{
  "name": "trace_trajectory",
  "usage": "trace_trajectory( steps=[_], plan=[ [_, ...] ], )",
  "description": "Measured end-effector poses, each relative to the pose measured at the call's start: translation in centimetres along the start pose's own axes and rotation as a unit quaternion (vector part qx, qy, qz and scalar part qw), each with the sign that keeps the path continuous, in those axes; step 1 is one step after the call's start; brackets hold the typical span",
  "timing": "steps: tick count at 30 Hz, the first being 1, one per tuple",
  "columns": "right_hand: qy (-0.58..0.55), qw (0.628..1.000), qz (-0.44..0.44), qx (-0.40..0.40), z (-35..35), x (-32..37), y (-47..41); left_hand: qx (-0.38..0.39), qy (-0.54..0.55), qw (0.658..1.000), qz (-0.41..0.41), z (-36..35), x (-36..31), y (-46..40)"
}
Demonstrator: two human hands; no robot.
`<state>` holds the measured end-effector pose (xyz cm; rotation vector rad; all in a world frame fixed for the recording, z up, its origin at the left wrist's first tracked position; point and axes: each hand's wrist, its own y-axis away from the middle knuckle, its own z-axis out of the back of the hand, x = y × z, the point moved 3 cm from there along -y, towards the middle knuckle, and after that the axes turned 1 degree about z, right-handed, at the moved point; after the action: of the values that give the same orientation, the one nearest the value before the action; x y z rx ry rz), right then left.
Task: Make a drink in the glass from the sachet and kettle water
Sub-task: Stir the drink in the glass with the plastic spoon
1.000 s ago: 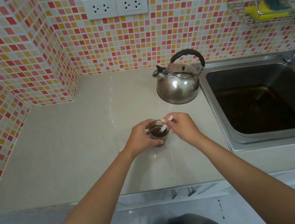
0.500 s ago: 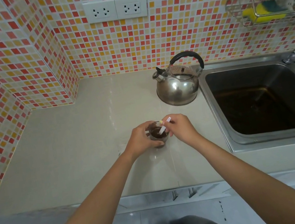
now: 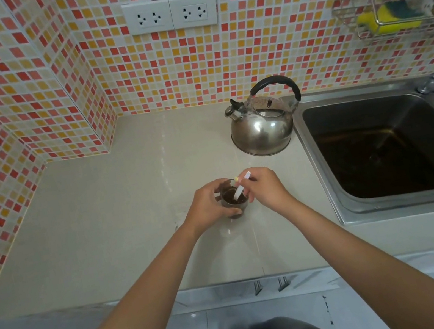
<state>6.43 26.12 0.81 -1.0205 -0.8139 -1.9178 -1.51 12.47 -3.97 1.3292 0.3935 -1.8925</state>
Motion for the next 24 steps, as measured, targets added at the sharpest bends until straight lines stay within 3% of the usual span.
trace_trajectory(
  steps=[5, 9, 13, 17, 21, 24],
  plan=[
    [0.037, 0.998, 0.004, -0.054, 0.58, -0.53, -0.15, -0.005, -0.003, 1.000, 0.008, -0.01, 0.05, -0.02],
    [-0.010, 1.000, -0.010, -0.020, 0.32, -0.53, -0.02, 0.001, -0.006, 1.000, 0.005, -0.02, 0.11, -0.19],
    [0.028, 0.998, 0.002, -0.052, 0.70, -0.68, -0.04, -0.002, 0.004, 1.000, 0.011, -0.01, 0.16, -0.10],
    [0.009, 1.000, 0.004, 0.001, 0.13, -0.12, 0.03, 0.001, 0.002, 1.000, 0.000, 0.07, 0.11, -0.06],
    [0.054, 0.998, 0.011, -0.020, 0.42, -0.21, -0.20, -0.001, 0.006, 1.000, 0.002, 0.01, 0.15, -0.06],
    [0.021, 1.000, 0.011, 0.015, 0.18, 0.05, -0.14, 0.006, 0.006, 1.000, -0.007, 0.01, 0.13, -0.09]
  ],
)
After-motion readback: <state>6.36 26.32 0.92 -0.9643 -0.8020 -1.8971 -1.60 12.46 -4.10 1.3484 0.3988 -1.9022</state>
